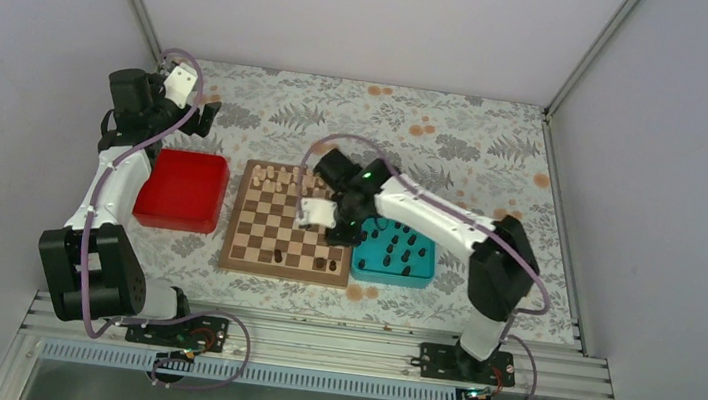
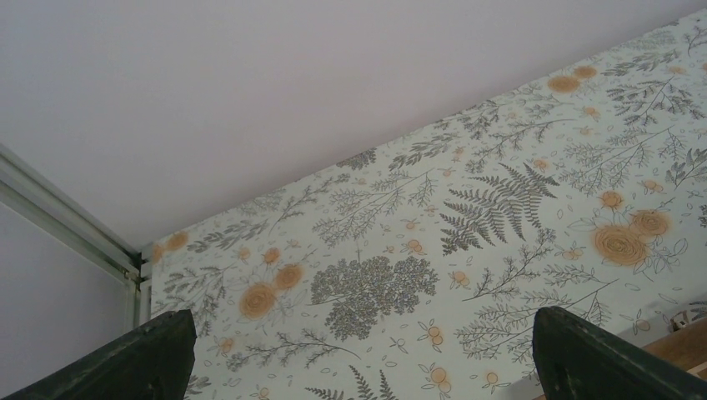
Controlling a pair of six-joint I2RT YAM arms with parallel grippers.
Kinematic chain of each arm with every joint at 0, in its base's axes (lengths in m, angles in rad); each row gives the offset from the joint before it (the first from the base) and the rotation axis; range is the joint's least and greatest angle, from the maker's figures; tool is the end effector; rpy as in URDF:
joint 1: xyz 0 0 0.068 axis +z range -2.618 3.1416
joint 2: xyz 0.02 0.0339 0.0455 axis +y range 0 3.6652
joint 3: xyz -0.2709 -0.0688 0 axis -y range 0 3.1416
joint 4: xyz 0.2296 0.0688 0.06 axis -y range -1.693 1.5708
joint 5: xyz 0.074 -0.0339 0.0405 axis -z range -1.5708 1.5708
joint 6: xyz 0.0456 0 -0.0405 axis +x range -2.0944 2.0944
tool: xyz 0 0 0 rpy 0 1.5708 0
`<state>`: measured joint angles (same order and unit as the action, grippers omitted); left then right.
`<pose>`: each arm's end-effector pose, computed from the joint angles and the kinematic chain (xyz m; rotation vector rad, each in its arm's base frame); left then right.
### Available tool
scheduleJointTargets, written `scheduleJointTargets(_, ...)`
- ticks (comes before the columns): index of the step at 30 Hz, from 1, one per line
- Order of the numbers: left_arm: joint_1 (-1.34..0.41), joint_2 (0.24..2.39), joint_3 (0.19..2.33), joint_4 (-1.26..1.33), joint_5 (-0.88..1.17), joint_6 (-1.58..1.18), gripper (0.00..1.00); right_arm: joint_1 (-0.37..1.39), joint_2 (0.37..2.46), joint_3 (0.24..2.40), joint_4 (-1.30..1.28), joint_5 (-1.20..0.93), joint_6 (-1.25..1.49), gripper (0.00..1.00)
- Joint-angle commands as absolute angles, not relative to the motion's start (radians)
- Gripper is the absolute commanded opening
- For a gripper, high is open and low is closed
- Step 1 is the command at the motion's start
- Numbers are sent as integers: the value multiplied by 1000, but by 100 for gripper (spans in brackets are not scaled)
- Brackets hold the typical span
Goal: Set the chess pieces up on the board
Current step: Place the chess piece on the chessboard, then pick up the chess piece from the storage box.
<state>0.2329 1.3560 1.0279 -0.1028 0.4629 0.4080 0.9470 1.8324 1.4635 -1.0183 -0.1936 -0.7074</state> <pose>0.2998 0.0502 0.3130 0.4597 1.8992 -0.0421 0.1959 0.2872 0.2316 -2.2011 1.9883 0.3186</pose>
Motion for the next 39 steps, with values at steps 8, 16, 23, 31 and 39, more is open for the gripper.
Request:
scheduleJointTargets(8,238,1375,1032,-71,487,393,100,579,1672,1336,-1012,-113,-757,31)
scheduleJointTargets(16,237,1376,1022,-59,491,387,100,472,1589,1176,-971,-54,-754,30)
scheduleJointTargets(23,238,1370,1023,-60,492,383,100,428,1599,1098,-918,-29,-757,29)
scheduleJointTargets(31,238,1367,1025,-65,493,381,100,413,1616,1088,-901,-58,-766,27)
scheduleJointTargets(39,238,1374,1032,-69,500,384,100,411,1628,1075,-907,-101,-765,25)
